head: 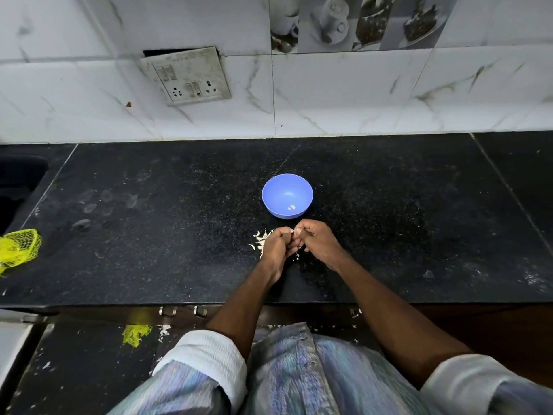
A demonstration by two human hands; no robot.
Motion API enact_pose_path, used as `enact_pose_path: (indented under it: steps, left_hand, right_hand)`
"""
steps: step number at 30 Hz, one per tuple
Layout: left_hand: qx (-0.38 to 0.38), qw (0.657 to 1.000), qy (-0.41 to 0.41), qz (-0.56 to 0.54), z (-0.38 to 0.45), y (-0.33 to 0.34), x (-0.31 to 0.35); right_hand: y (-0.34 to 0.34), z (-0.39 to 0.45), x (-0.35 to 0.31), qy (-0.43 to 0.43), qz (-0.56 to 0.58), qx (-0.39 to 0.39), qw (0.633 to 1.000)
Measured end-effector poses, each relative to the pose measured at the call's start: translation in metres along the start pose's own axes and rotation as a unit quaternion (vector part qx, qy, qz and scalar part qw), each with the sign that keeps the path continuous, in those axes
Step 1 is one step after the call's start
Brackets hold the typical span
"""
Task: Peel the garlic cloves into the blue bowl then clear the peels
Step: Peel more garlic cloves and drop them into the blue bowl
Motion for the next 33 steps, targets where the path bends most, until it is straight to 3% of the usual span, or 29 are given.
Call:
enact_pose_path:
  steps: [6,16,24,33]
  left_hand:
    - [0.088,0.992,0.074,0.045,0.005,-0.012,0.005]
    - [0.05,0.979,0.139,0.143,0.001,-0.014,0.007]
    - [0.028,0.942,0.208,0.262,0.001,-0.013,0.015]
    - [0.037,0.913,0.238,0.329,0.0,-0.011,0.023]
  right_hand:
    - [-0.006,0.0,0.012,0.039,0.049,0.047,0.997]
    - [-0.014,0.002,0.015,0.066,0.013,0.13,0.989]
    - [-0.005,0.0,0.007,0.096,0.168,0.025,0.981]
    - [-0.004,-0.001,0.007,0.107,0.17,0.045,0.979]
Point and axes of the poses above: each hand's wrist, its own z-axis towards the middle knuckle, its own y-axis out of the palm, x = y × z, the point moved 4 cm from there along z, towards the middle knuckle, and after that the axes turned 11 degrees about y, right-handed, at the moved point
